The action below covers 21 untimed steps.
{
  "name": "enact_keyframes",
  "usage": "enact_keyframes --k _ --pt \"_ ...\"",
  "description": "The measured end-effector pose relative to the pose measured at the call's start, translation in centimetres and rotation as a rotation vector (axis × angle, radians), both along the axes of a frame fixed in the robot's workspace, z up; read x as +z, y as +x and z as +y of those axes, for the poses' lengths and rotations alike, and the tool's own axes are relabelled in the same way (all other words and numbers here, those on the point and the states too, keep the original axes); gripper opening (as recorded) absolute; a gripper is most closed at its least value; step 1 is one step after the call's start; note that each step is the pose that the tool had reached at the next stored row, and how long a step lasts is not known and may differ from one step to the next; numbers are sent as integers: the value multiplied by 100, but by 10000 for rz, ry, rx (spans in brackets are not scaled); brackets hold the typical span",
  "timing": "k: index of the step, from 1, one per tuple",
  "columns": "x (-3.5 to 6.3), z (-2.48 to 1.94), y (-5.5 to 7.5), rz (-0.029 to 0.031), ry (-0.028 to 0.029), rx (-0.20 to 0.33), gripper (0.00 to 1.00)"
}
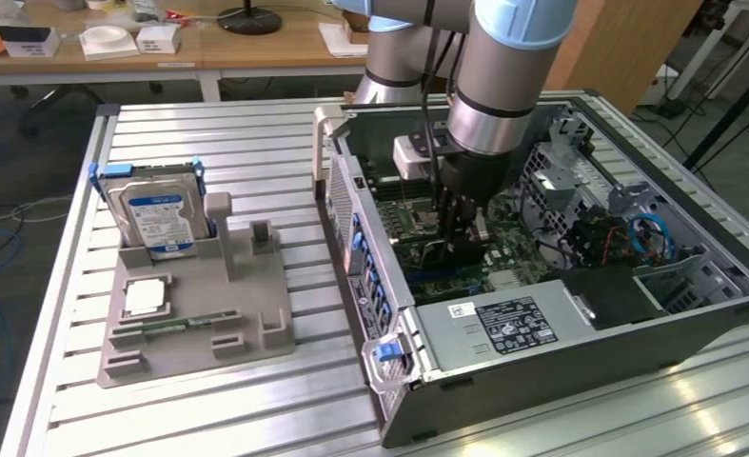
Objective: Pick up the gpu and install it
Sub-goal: 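Insert the gpu into the slot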
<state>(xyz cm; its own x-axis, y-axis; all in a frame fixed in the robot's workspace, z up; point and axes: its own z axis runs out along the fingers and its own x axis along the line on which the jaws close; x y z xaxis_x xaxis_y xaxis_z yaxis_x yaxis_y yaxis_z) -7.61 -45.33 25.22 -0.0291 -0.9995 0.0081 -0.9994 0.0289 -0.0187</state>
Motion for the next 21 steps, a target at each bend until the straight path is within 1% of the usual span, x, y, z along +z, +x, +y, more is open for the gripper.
enact_keyframes --k 5,8,12,13,15,17,19,21 --pt "-16 1 1 0 2 1 26" --pt "-34 0 0 5 -10 2 26" --pt "-48 0 0 3 -5 2 26" --pt "-56 1 0 -1 4 1 26" --pt "-54 1 0 -1 3 2 26" --pt "-37 3 0 -10 23 1 26" --pt "-9 2 0 -2 7 1 26" --pt "-8 1 -1 -3 5 2 26"
